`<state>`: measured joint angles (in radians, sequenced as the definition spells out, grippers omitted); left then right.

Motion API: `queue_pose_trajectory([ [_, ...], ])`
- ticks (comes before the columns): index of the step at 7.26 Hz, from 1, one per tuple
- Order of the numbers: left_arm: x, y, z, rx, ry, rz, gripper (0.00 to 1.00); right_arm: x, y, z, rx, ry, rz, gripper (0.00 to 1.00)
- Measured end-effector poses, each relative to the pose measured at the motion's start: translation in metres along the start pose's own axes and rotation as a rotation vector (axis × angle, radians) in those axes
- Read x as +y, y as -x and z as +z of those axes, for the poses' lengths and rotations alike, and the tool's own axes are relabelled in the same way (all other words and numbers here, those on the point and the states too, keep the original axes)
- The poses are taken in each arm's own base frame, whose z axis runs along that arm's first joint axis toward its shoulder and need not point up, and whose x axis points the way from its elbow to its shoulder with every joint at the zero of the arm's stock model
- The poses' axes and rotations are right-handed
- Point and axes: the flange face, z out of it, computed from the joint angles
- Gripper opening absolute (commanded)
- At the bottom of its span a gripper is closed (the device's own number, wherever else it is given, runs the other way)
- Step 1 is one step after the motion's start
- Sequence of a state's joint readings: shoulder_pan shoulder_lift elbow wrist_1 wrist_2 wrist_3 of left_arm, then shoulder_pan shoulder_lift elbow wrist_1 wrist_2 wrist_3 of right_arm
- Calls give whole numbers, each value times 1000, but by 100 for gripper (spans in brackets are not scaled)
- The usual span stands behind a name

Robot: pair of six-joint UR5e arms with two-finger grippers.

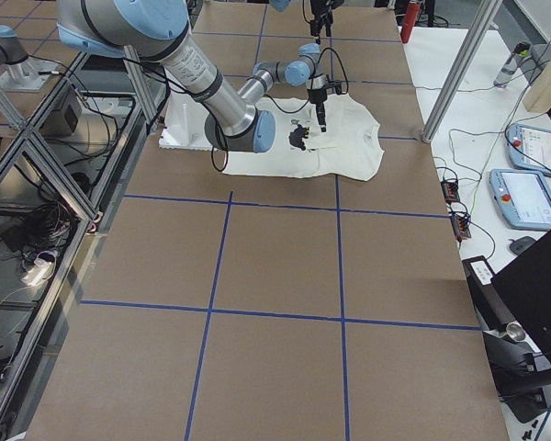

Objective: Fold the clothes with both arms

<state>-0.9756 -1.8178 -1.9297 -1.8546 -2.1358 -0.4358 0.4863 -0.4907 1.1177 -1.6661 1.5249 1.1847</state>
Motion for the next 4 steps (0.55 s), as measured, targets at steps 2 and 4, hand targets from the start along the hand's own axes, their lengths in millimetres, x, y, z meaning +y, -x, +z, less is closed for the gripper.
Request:
queue_pose_trajectory([
  [2,0,0,0,0,1,-2,100,3,-2,8,11,4,-50,56],
  [4,0,0,0,1,1,-3,100,6,-4,13,19,9,-94,55],
])
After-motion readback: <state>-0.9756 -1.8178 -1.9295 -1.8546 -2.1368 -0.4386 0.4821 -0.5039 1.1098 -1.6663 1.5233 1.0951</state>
